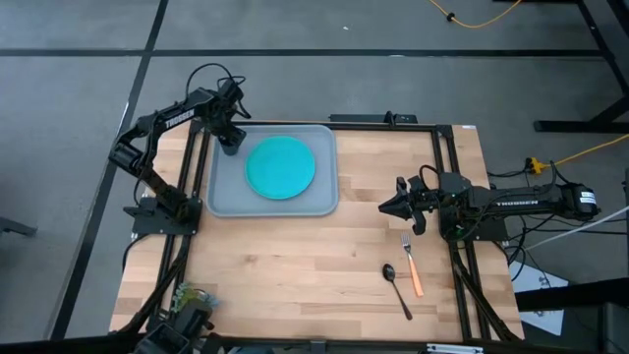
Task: Pick and place plate/cup/fork/spoon on tray
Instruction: Put the black cup on the serving tray to the top left of the blue plate
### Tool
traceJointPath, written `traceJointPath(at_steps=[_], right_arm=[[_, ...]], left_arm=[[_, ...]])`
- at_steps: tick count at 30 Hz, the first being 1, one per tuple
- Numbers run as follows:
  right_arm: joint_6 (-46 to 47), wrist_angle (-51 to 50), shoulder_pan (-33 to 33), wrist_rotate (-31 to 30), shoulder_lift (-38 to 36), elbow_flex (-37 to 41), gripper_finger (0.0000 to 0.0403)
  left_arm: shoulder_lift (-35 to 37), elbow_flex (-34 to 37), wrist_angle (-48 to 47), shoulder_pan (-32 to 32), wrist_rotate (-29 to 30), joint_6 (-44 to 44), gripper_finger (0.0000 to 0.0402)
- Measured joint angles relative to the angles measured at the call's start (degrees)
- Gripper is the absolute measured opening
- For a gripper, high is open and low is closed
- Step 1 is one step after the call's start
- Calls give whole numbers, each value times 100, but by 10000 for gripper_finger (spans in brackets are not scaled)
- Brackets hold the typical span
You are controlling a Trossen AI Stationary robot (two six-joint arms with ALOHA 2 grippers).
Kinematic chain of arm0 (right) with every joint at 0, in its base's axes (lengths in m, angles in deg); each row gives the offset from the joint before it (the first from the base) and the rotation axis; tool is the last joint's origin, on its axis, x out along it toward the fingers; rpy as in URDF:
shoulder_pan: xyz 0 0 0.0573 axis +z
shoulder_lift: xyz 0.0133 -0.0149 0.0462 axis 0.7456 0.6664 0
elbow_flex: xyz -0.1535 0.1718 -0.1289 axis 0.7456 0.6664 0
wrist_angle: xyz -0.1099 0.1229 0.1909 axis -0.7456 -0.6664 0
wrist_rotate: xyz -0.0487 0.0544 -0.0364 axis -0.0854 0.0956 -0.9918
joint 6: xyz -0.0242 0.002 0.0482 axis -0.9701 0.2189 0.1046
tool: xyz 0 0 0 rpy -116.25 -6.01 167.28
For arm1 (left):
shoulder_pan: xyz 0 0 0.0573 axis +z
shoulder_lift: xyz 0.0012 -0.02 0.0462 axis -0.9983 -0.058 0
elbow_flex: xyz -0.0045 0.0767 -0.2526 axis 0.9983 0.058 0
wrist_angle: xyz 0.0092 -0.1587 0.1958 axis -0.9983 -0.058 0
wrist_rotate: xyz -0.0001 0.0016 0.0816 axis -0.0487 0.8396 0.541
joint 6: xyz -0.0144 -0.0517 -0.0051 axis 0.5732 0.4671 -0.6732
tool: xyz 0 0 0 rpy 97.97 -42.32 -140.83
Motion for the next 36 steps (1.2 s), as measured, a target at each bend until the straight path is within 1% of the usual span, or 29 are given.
traceJointPath(at_steps=[10,13,15,18,20,25,31,36], right_arm=[[-9,-2,-2,0,1,0,46],[-9,-2,-2,0,2,0,46],[-9,-2,-2,0,2,0,46],[-11,-2,-2,-2,1,0,46],[-11,-2,-2,-2,2,0,46],[-11,-4,-2,-2,2,0,46],[-11,-4,-2,-2,1,0,46],[-11,-4,-1,-2,1,0,46]], left_arm=[[0,-2,12,-11,55,7,25],[0,-1,8,-23,36,149,25],[0,-2,9,-49,-120,128,25],[0,-2,42,-56,-504,-91,25],[0,-2,40,-66,-550,-108,25],[0,-2,40,-85,-512,-166,25],[0,-2,-10,-85,-143,-214,25],[0,-2,-9,-85,-278,-386,41]])
